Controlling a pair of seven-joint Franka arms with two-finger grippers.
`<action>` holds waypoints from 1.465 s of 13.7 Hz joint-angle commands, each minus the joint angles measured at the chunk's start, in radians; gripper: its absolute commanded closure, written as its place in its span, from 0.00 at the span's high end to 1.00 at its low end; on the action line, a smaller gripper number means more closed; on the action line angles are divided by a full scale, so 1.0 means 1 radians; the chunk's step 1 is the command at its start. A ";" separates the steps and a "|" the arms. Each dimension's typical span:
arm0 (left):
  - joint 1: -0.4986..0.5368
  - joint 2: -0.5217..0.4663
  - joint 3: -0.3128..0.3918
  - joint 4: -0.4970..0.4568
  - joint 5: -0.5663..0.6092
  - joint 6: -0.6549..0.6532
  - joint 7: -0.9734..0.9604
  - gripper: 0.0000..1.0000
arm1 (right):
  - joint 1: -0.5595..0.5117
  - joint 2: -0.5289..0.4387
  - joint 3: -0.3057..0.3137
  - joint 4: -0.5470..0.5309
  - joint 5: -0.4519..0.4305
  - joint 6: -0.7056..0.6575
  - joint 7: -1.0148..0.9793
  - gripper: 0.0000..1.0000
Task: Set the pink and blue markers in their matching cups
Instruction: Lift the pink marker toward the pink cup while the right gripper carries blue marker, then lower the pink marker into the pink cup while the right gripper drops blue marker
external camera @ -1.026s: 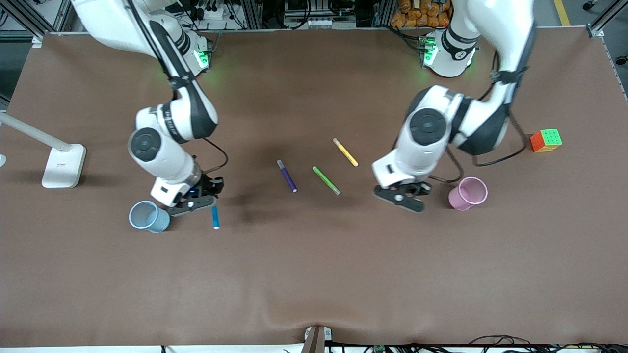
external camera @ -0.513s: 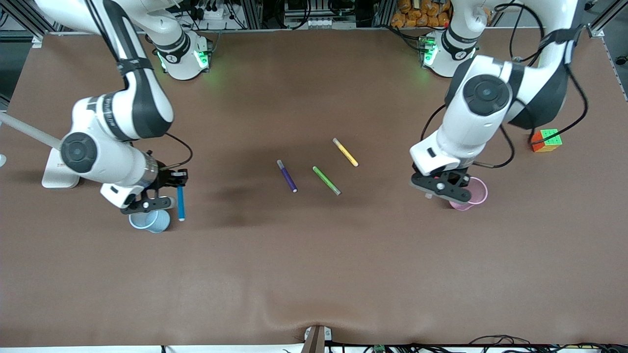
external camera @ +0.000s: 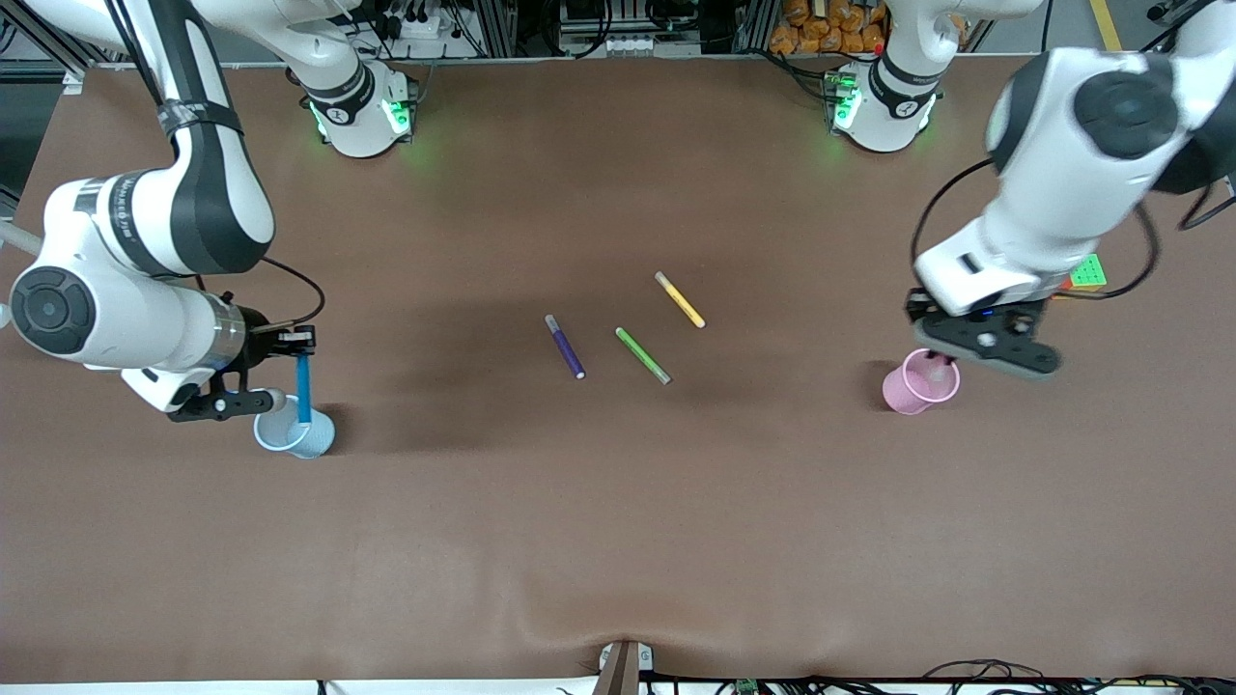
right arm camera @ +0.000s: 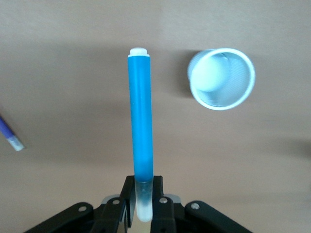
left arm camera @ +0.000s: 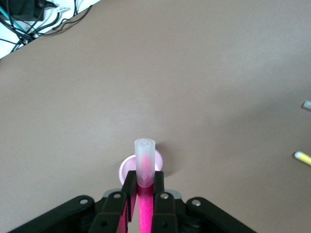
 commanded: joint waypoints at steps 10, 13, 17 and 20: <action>0.246 -0.083 -0.009 -0.163 -0.348 0.138 0.544 0.00 | -0.013 0.165 0.016 0.186 -0.299 -0.271 -0.143 0.00; 0.272 -0.072 -0.008 -0.195 -0.471 0.158 0.697 0.00 | -0.019 0.214 0.016 0.210 -0.373 -0.286 -0.322 0.00; 0.315 -0.065 -0.008 -0.263 -0.622 0.195 0.955 0.00 | -0.003 0.262 0.018 0.241 -0.471 -0.331 -0.402 0.00; 0.329 -0.016 -0.008 -0.269 -0.694 0.193 1.147 0.00 | 0.013 0.312 0.018 0.282 -0.574 -0.333 -0.459 0.00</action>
